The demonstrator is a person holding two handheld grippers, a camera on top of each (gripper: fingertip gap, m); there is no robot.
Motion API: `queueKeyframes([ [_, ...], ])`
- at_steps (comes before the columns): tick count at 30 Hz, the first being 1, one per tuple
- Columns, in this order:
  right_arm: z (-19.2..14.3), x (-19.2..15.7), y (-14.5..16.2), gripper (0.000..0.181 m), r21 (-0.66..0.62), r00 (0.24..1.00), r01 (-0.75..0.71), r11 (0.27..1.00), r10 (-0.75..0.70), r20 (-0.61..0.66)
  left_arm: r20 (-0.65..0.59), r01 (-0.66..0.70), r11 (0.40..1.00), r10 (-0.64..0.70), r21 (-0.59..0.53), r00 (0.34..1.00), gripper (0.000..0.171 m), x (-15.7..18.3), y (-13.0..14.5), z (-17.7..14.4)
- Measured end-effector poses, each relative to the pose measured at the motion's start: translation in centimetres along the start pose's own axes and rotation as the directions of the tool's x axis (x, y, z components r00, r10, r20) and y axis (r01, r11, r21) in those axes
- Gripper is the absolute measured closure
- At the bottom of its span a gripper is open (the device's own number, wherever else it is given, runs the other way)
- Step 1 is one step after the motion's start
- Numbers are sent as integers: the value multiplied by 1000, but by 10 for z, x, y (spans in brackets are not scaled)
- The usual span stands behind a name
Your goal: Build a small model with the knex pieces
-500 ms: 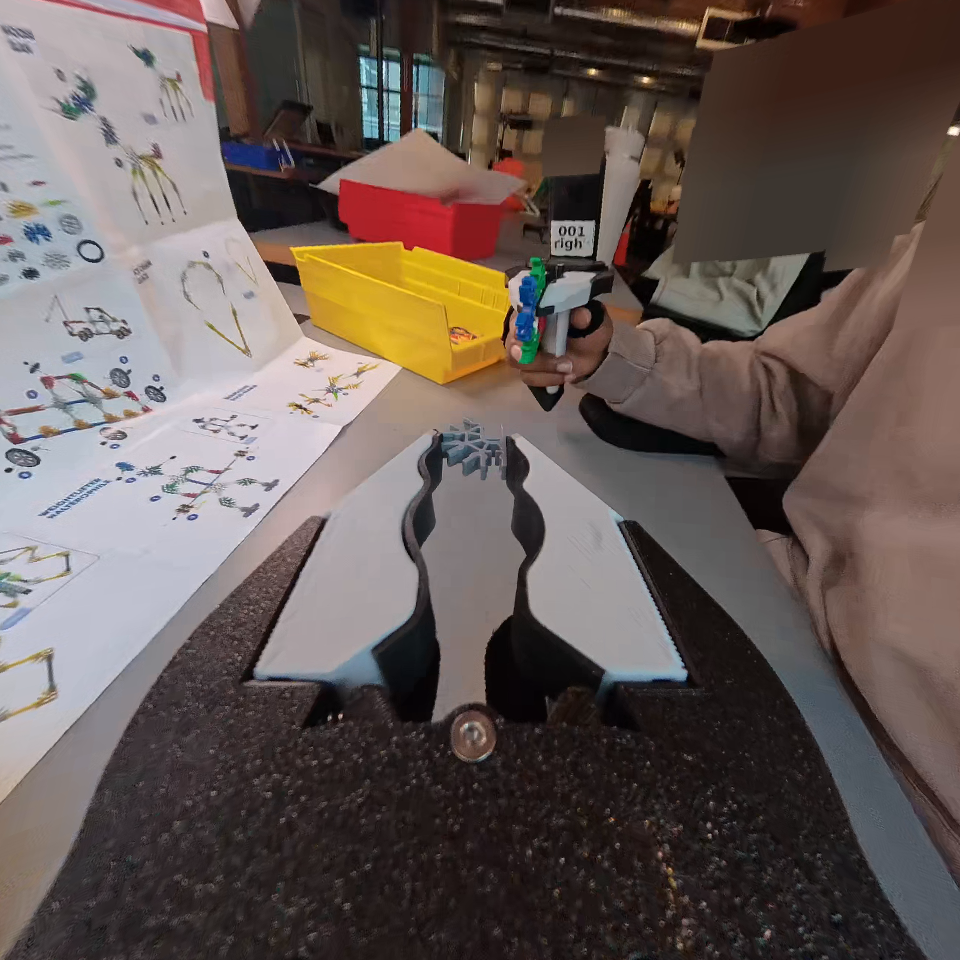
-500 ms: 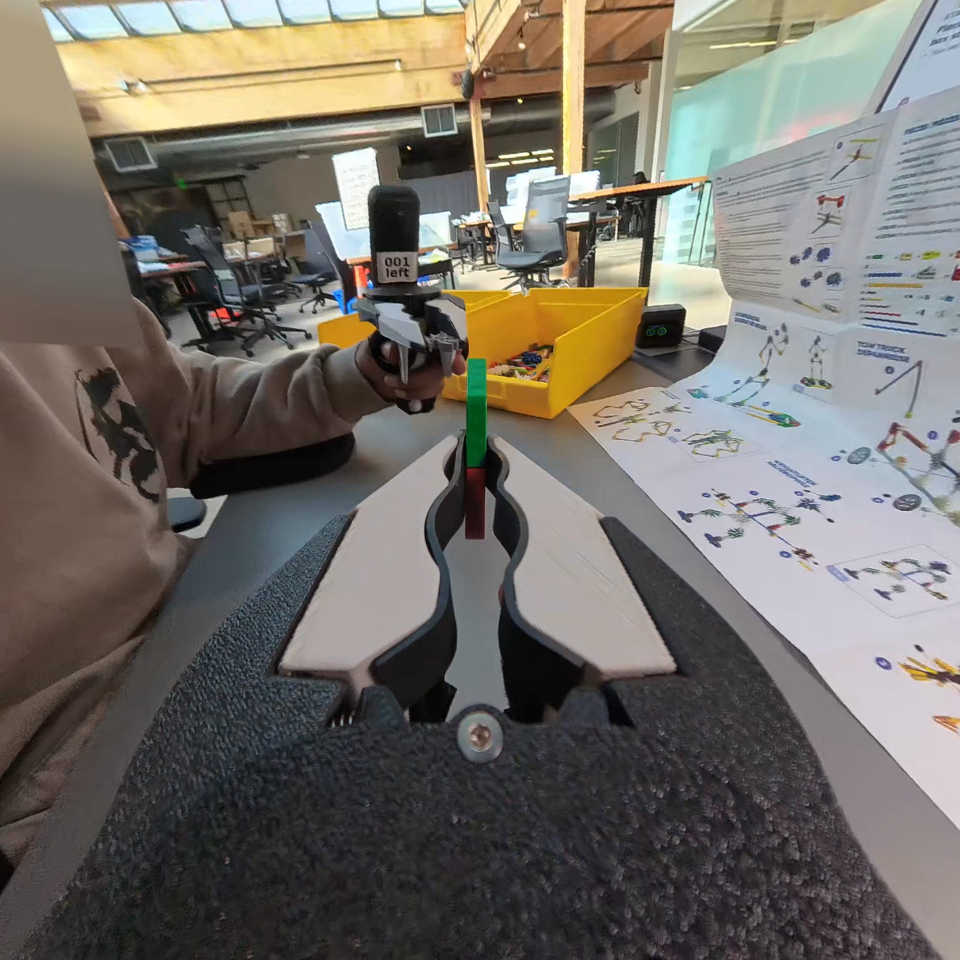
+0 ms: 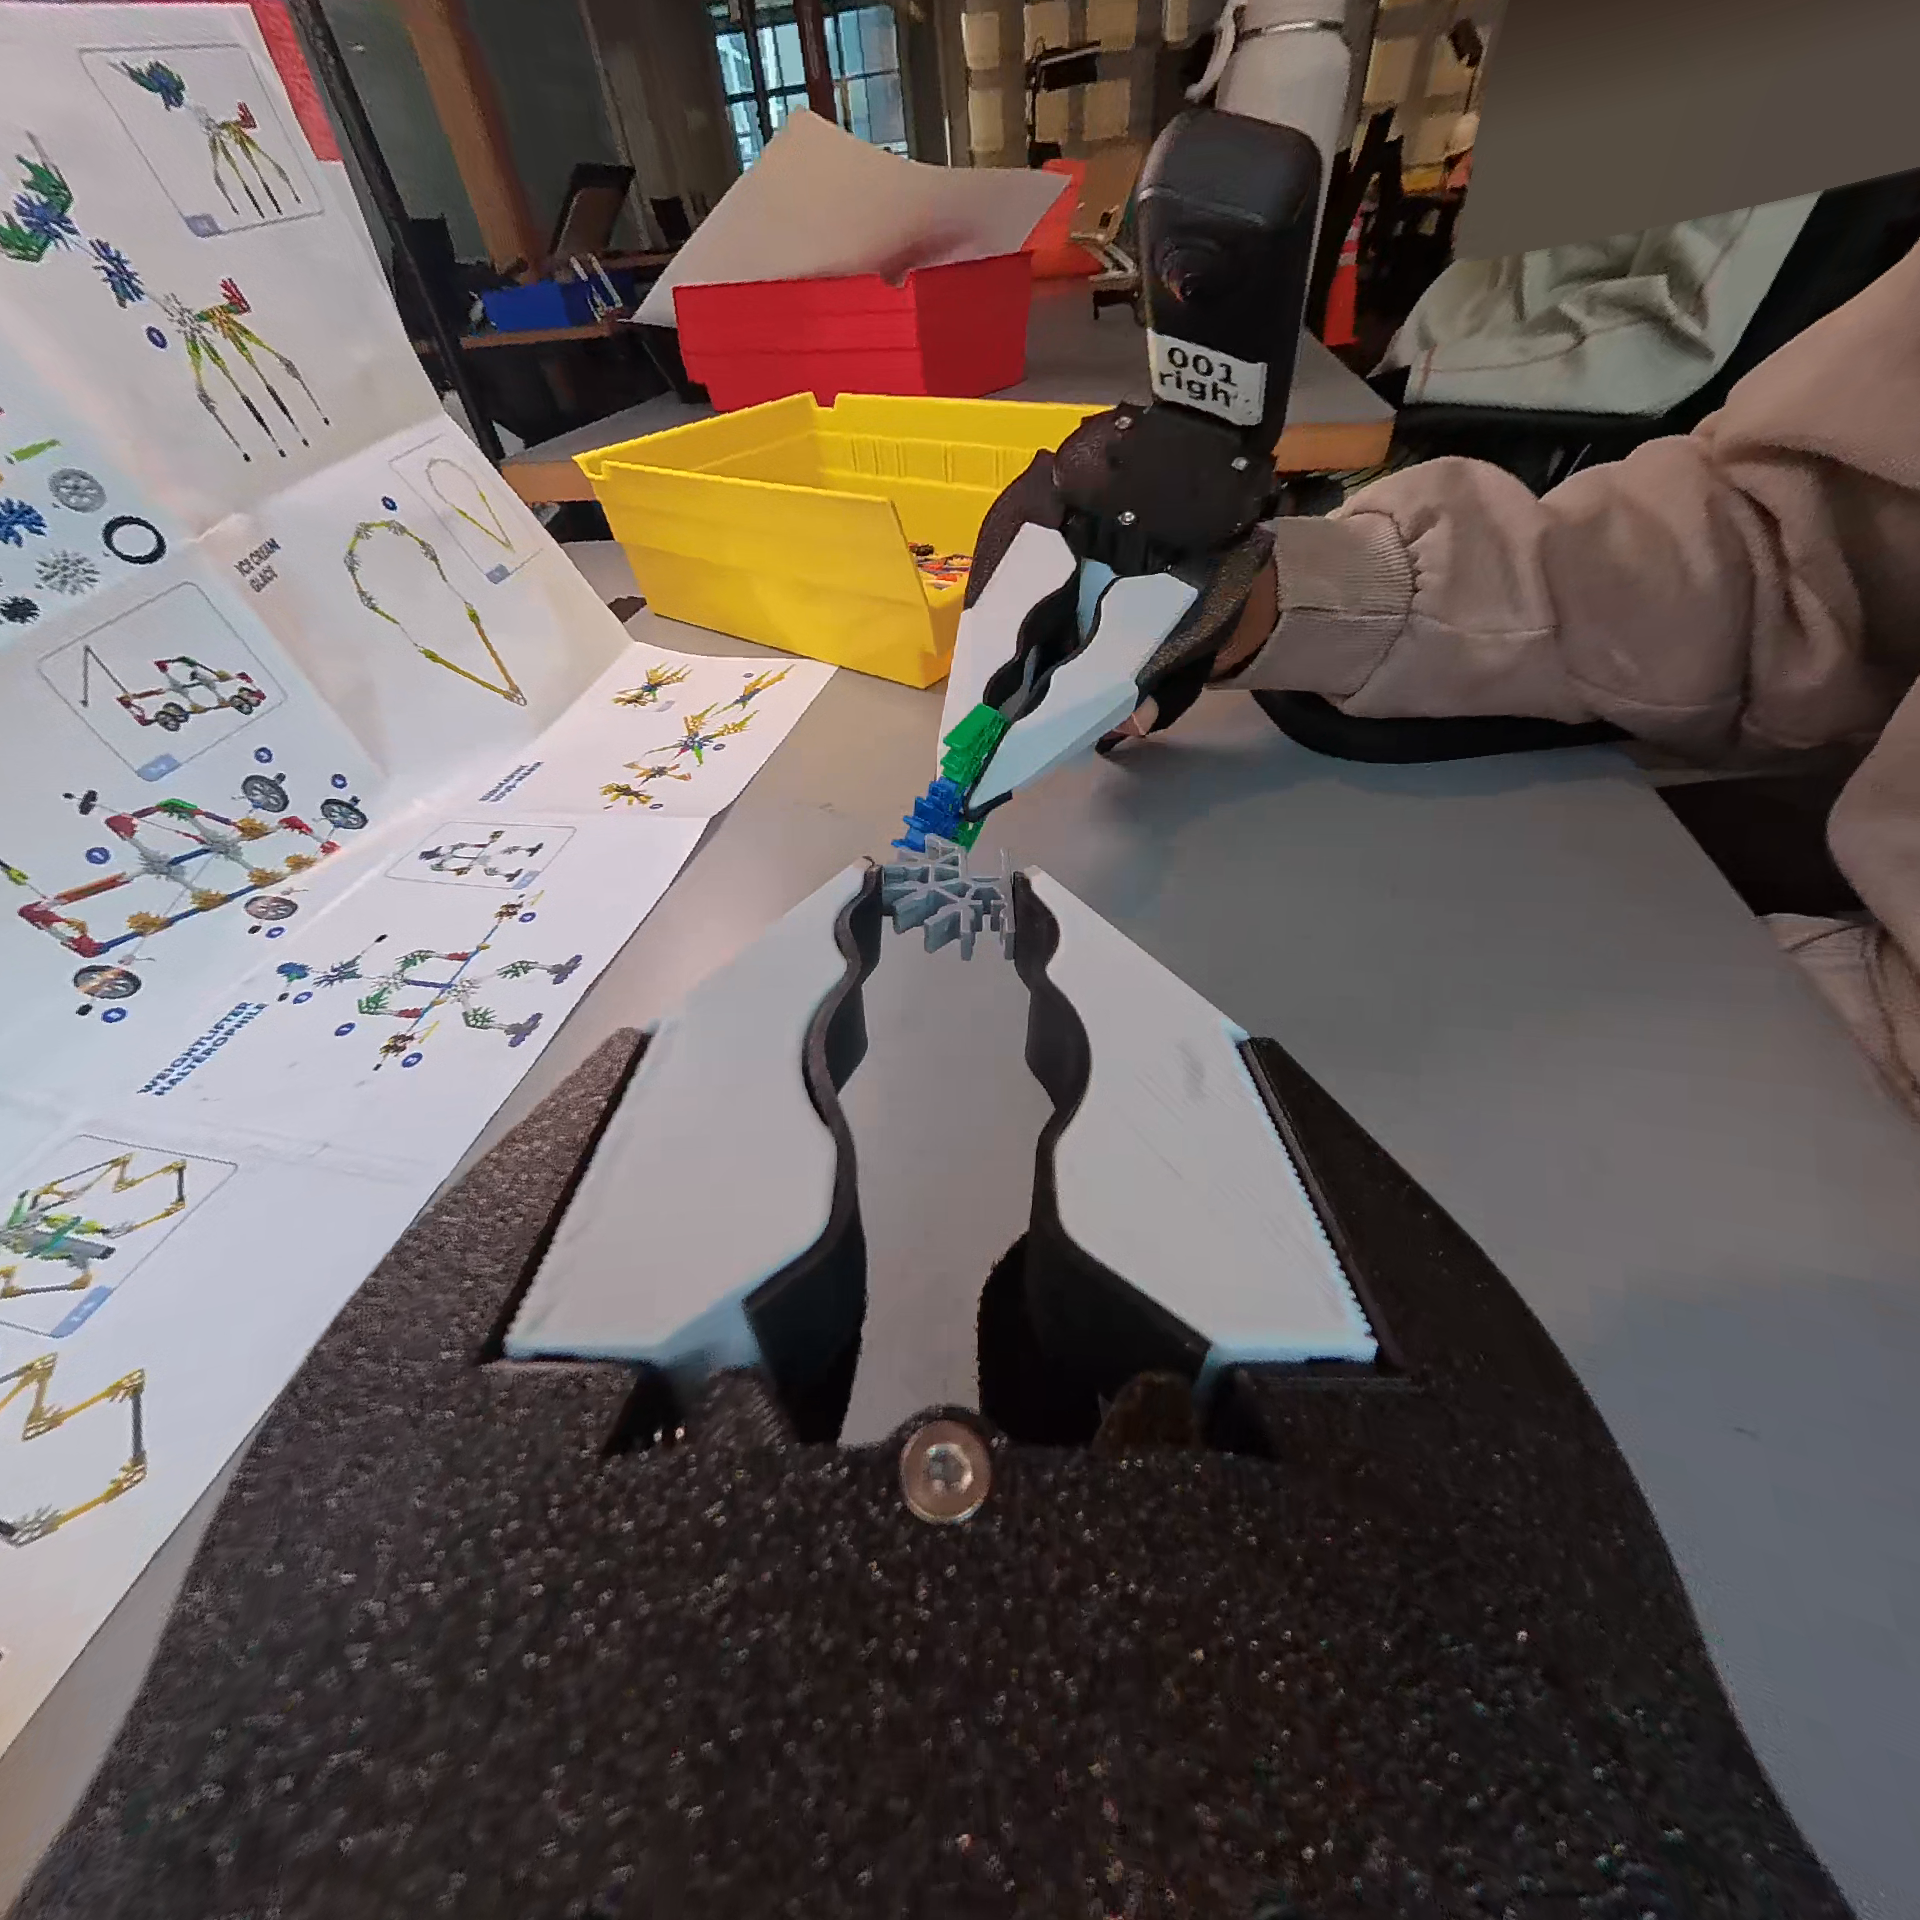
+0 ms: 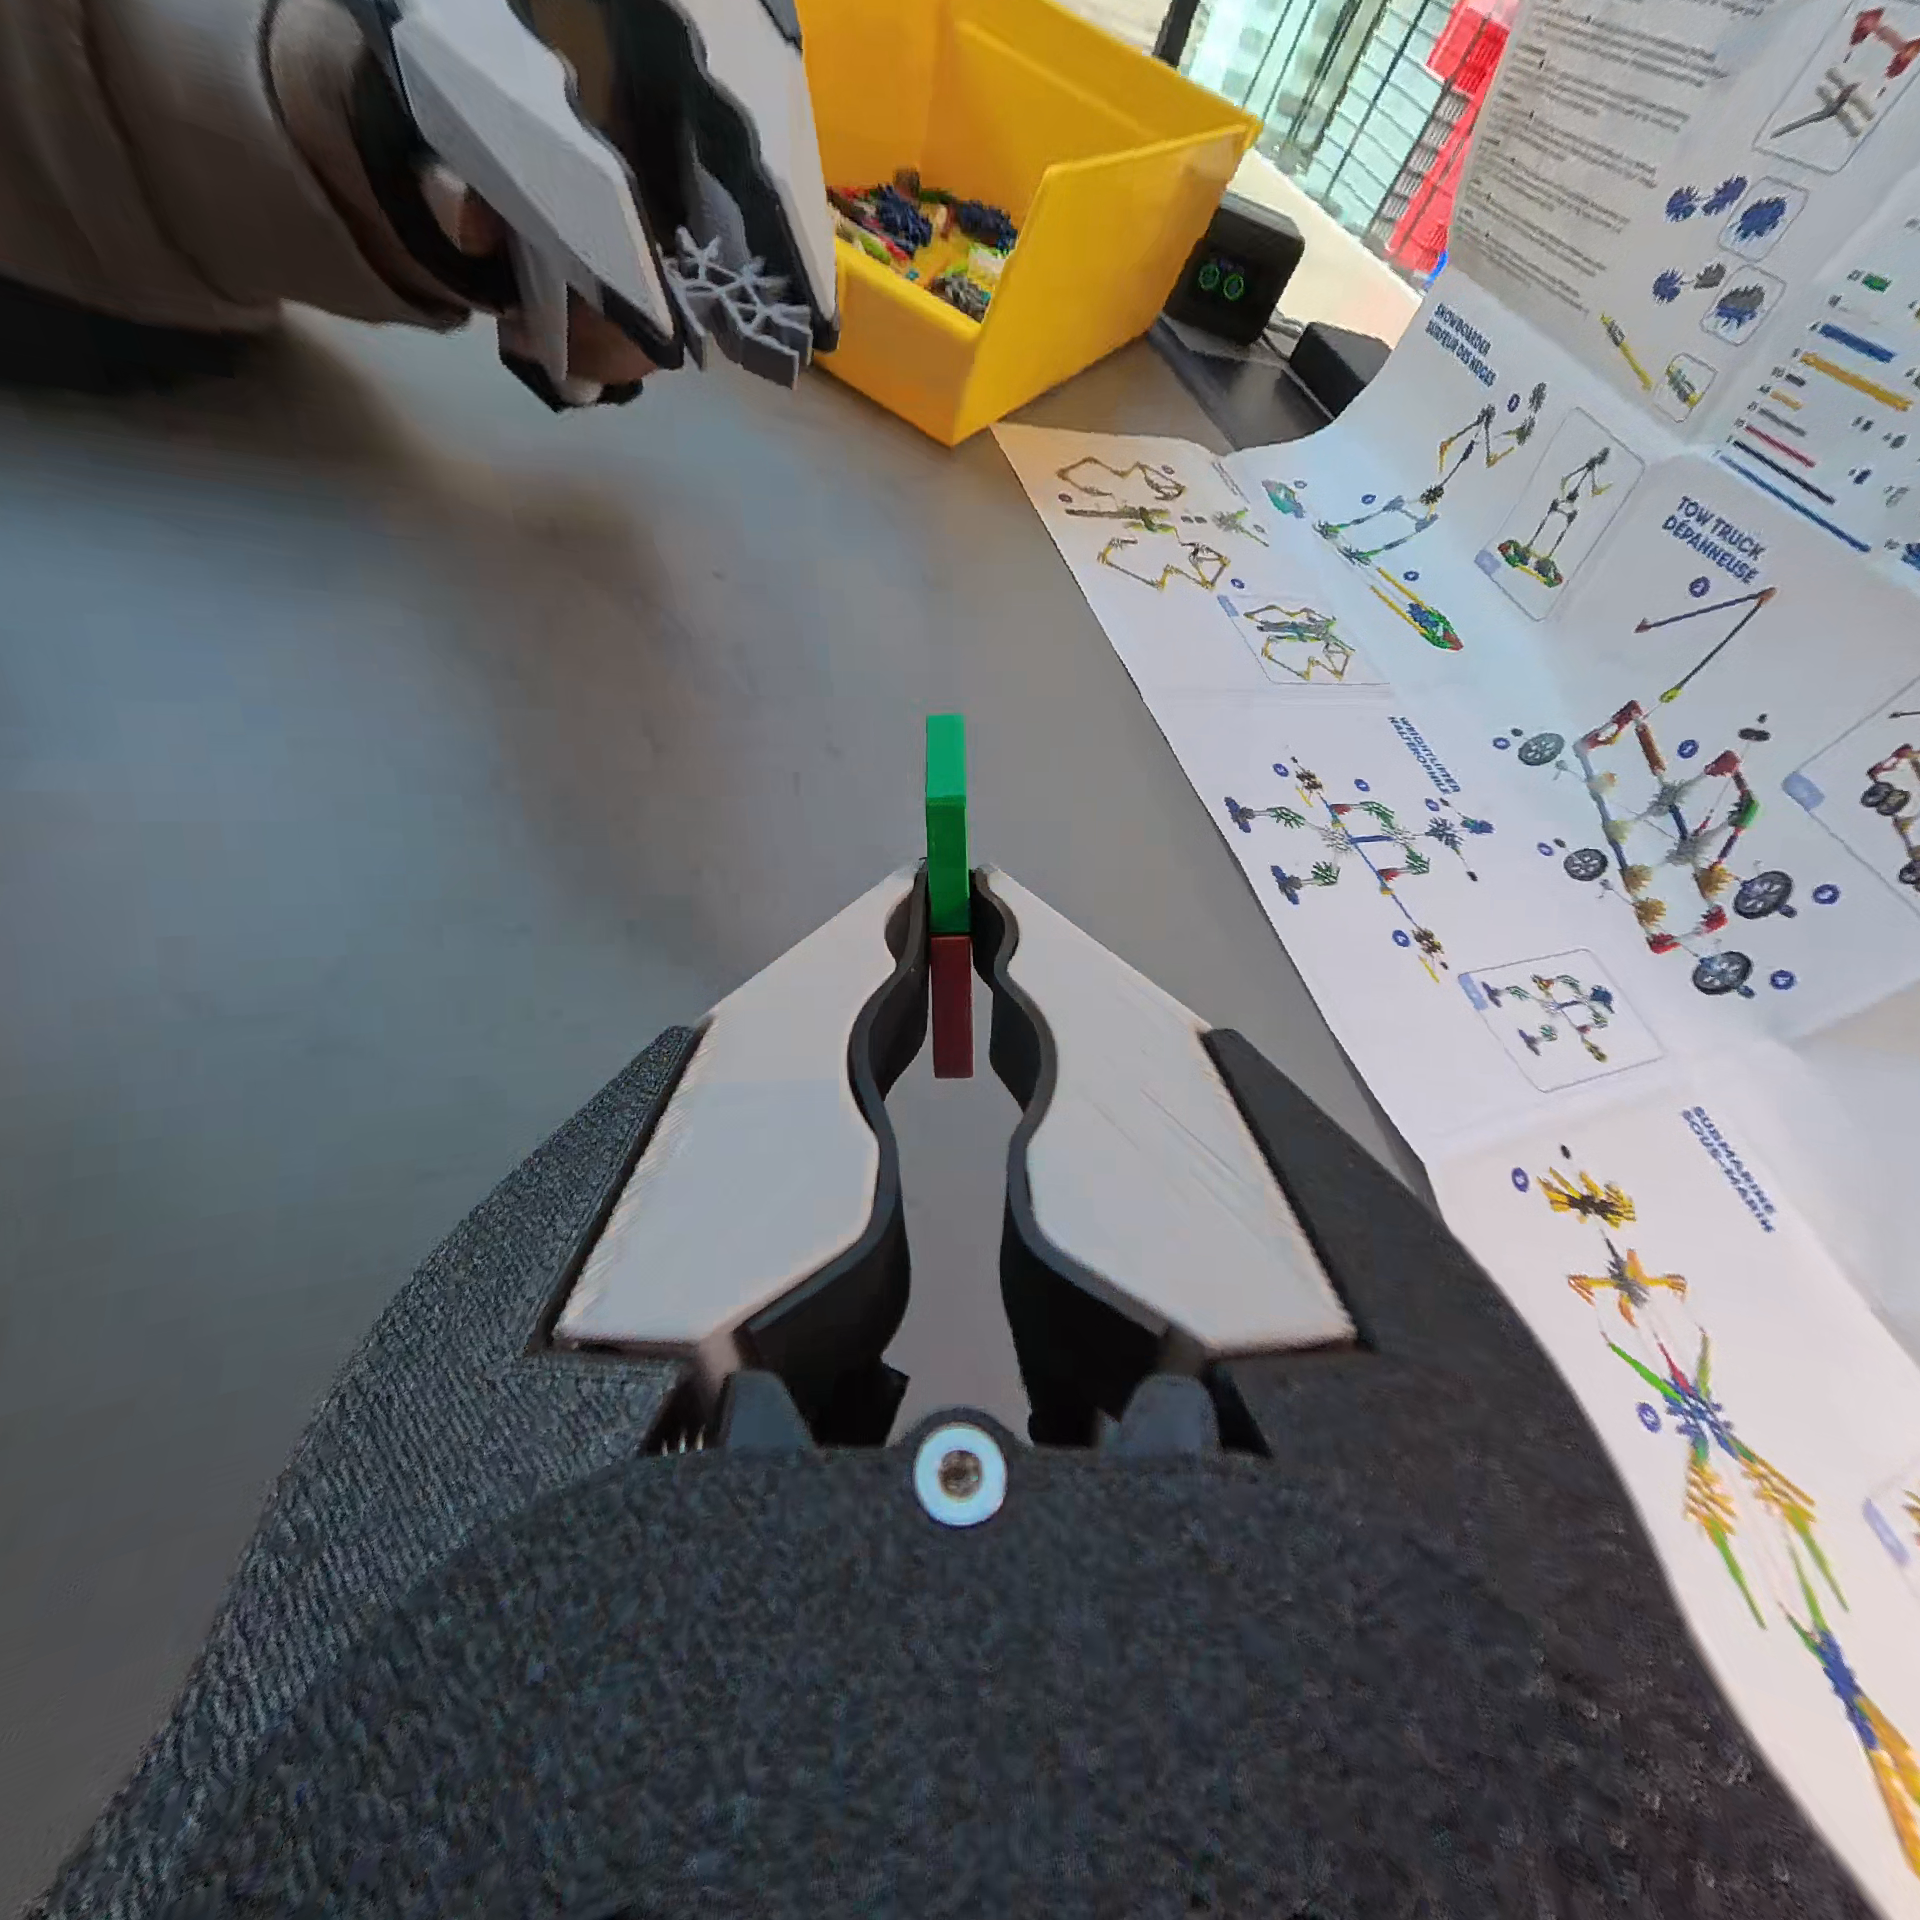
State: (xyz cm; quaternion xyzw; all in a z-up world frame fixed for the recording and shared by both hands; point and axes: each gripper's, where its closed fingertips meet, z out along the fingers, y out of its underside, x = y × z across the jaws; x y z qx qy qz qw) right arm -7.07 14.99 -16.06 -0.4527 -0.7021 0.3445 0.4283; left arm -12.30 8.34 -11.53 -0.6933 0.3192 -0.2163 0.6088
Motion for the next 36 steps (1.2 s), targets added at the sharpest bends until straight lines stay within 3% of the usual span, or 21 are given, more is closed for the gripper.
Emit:
queueKeyframes([
  [8,13,-11,27,176,-186,981,190,964,-195,-11,115,43,999,-39,-32,993,148,-24,12,-4],
  [14,17,-28,34,159,-226,984,174,959,-162,72,230,96,992,-74,-83,970,148,-48,25,-12],
  [18,13,-32,23,146,-171,992,94,981,-78,99,332,90,990,-50,-107,942,148,-66,24,-24],
  [20,9,-32,9,137,-106,994,15,994,-3,109,451,56,991,3,-118,892,148,-91,10,-45],
  [22,3,-28,-2,130,-43,992,-58,997,63,112,609,56,993,18,-103,793,148,-128,-14,-86],
  [24,-2,-19,-10,129,3,990,-106,994,105,92,718,151,985,-45,-85,695,148,-161,-29,-133],
  [28,-8,-5,-14,128,41,988,-149,988,147,44,837,440,883,-111,-165,536,148,-203,3,-206],
  [31,-7,-3,-8,130,13,990,-136,991,136,25,879,498,835,-39,-232,475,138,-210,26,-228],
  [36,-4,-9,-7,133,-21,995,-94,995,94,26,879,447,859,6,-249,477,129,-207,21,-220],
])
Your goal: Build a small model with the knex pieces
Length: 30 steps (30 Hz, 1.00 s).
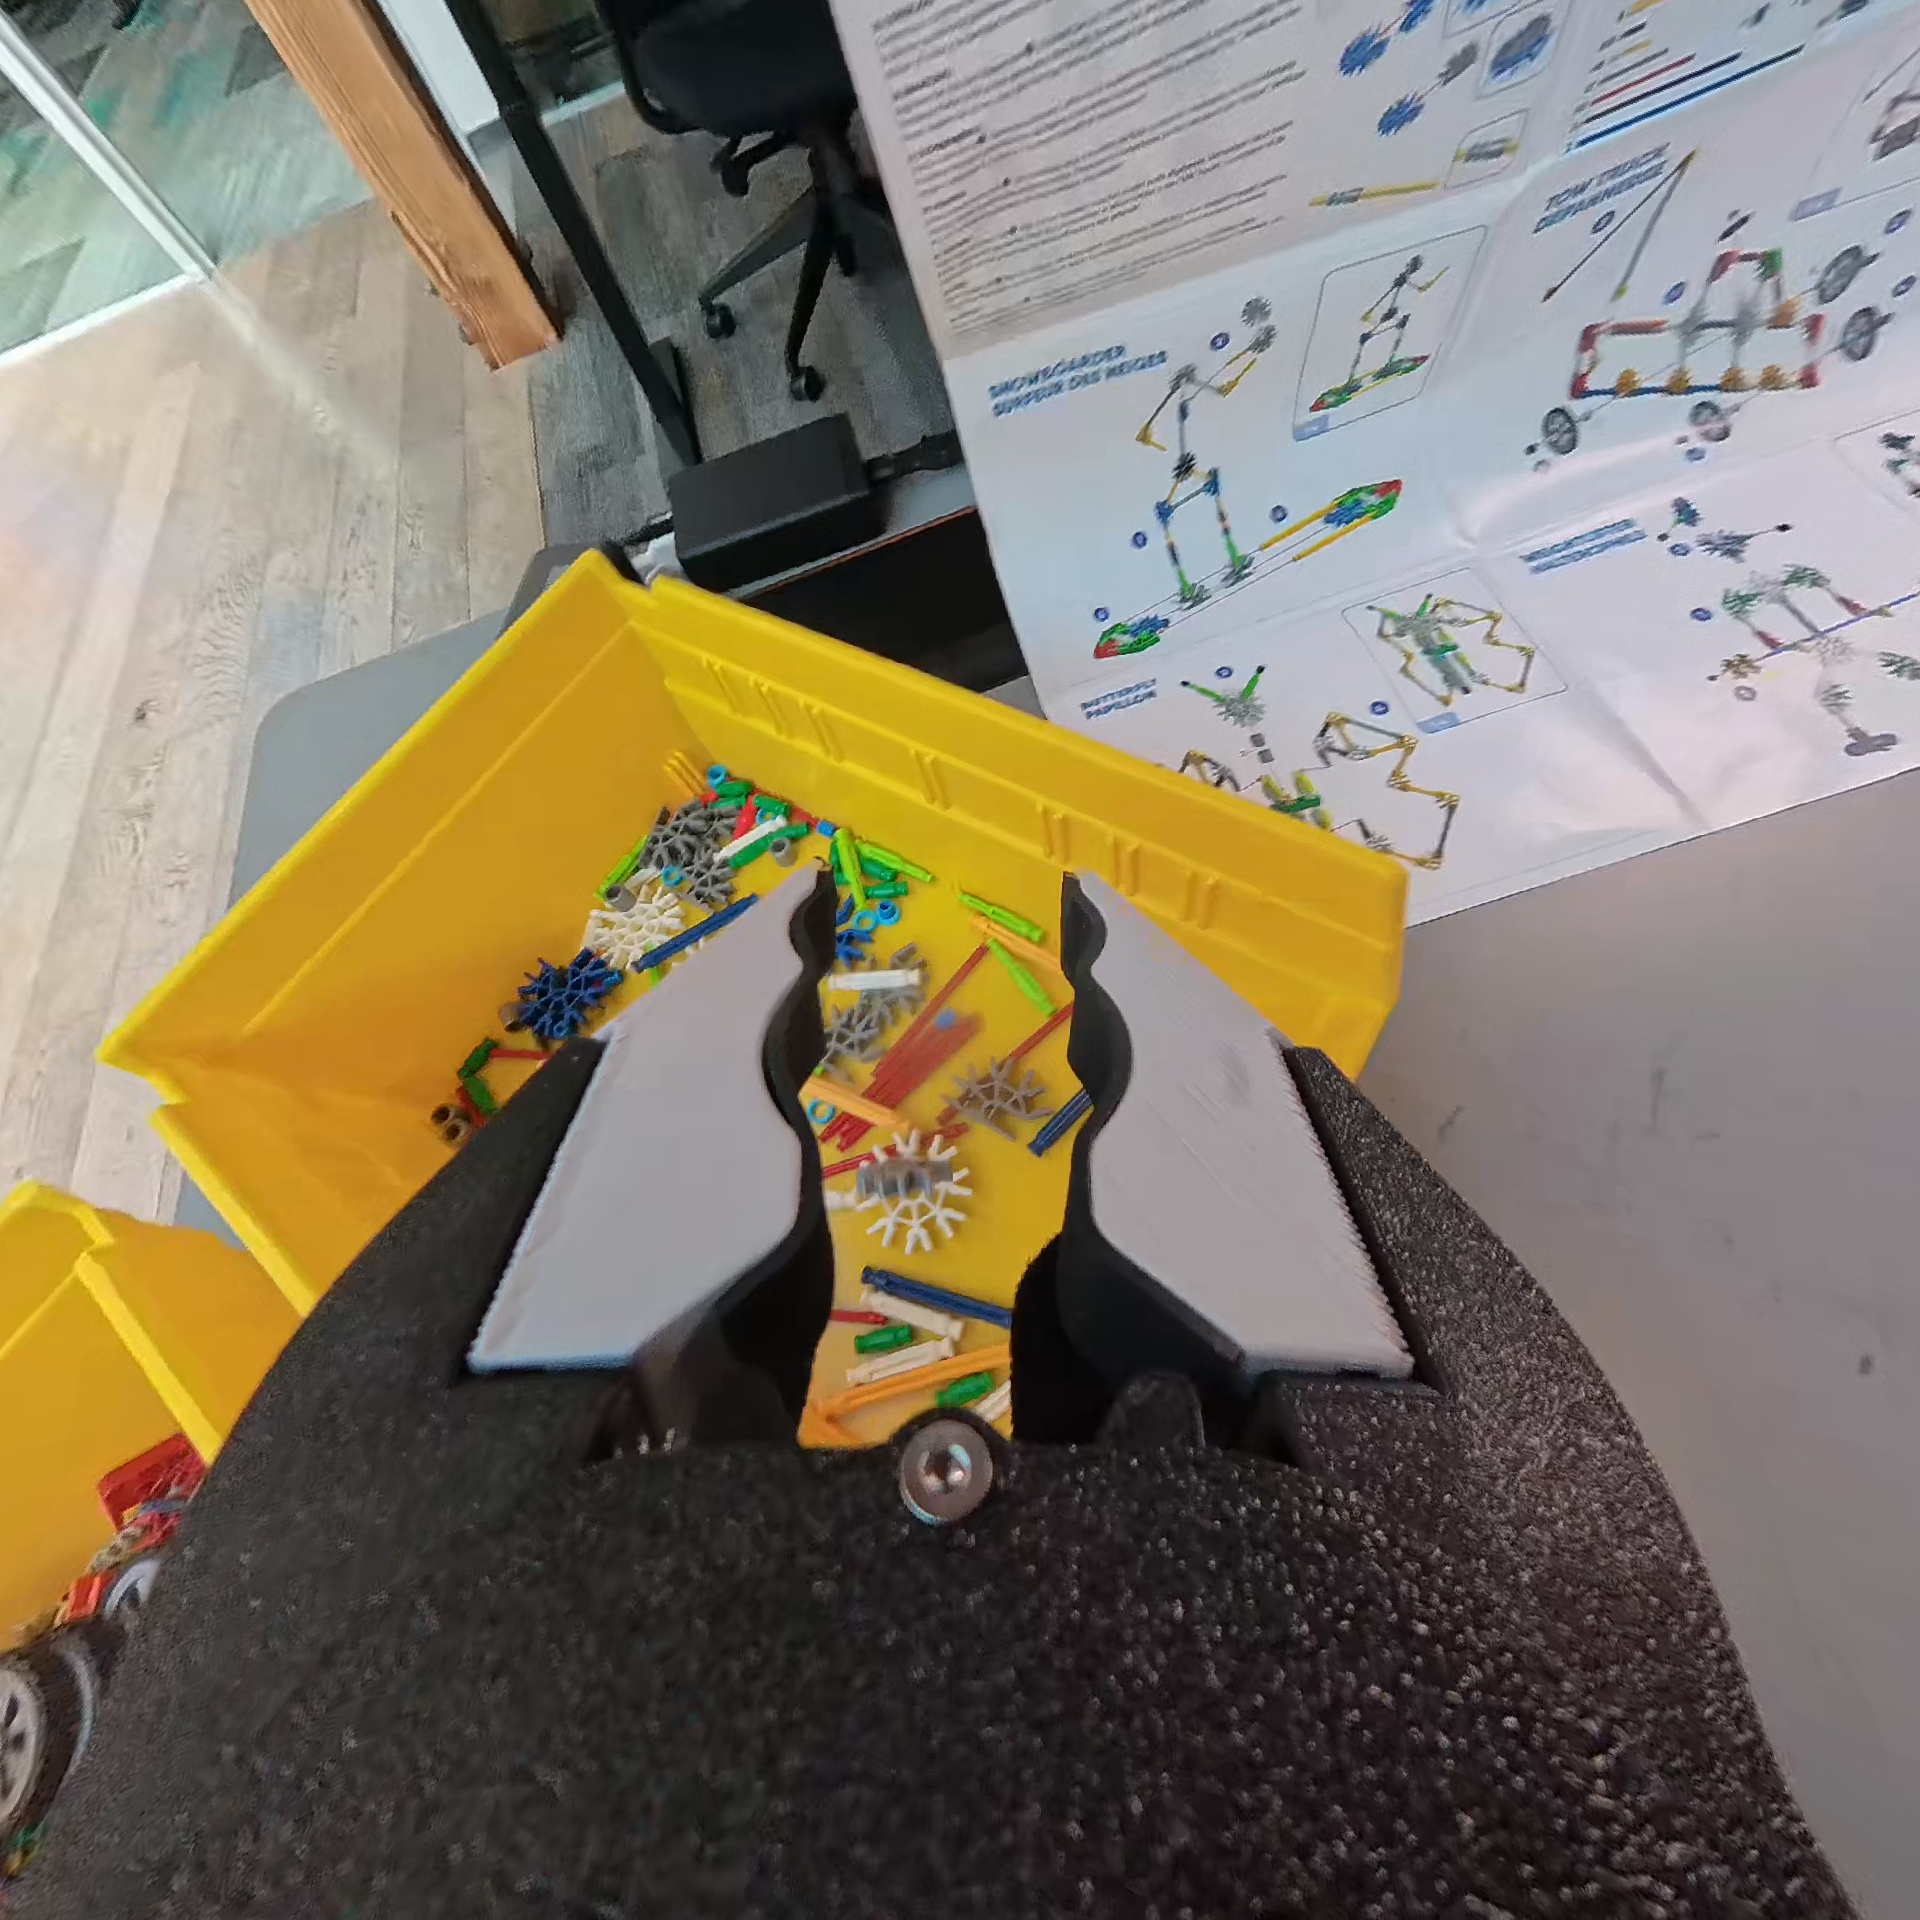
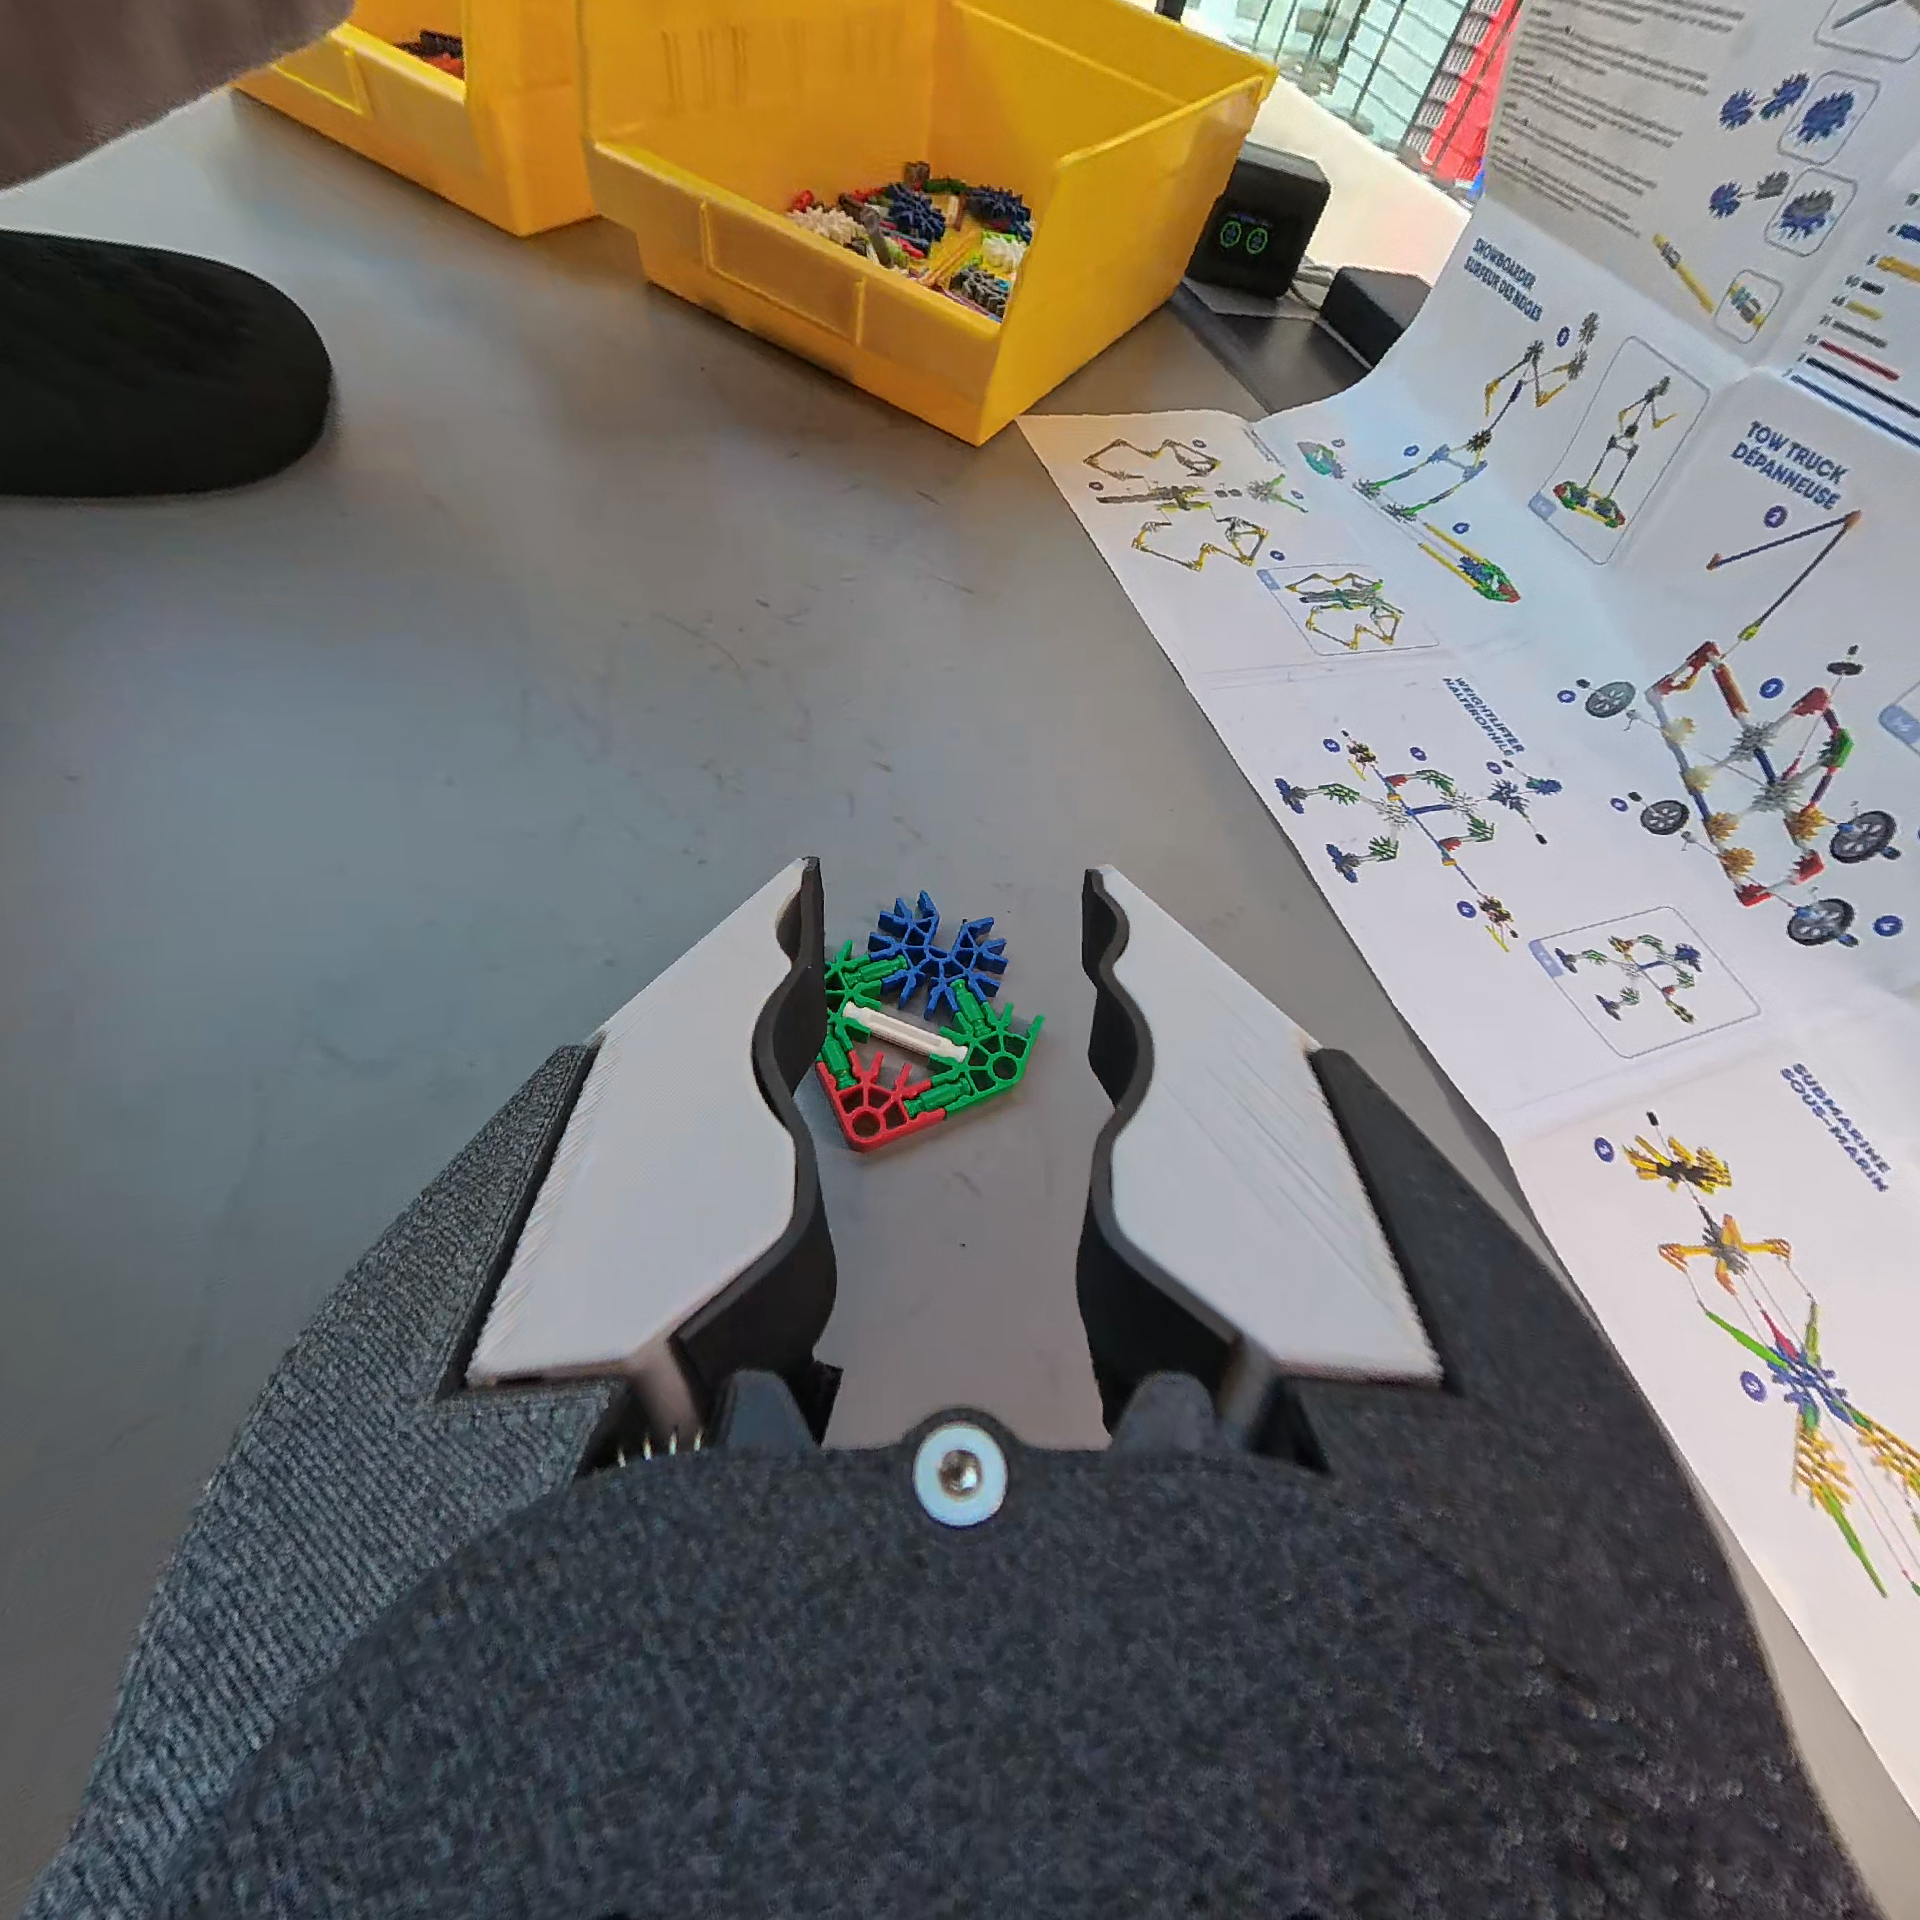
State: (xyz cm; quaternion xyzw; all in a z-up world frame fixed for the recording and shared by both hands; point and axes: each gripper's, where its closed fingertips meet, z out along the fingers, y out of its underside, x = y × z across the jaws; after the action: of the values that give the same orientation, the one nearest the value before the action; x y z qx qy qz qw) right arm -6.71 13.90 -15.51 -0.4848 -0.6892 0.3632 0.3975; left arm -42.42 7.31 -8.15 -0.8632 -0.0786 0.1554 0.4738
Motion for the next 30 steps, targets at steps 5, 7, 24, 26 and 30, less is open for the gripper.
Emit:
queueKeyframes([
  [5,3,-5,8,133,-56,1000,23,998,-22,14,-352,-13,986,71,165,933,130,119,-24,-24],
  [7,5,-8,17,133,-102,999,32,994,-29,36,-494,-36,981,127,191,860,130,180,-15,-34],
  [24,10,-3,63,103,-323,994,-60,945,86,66,-781,-75,984,174,162,600,135,316,41,-13],
  [26,16,-5,64,101,-347,990,-73,935,109,88,-793,-67,985,167,158,586,136,318,43,-19],
  [30,26,-8,60,127,-375,985,-74,924,127,118,-813,-65,987,156,145,561,136,324,45,-27],
])
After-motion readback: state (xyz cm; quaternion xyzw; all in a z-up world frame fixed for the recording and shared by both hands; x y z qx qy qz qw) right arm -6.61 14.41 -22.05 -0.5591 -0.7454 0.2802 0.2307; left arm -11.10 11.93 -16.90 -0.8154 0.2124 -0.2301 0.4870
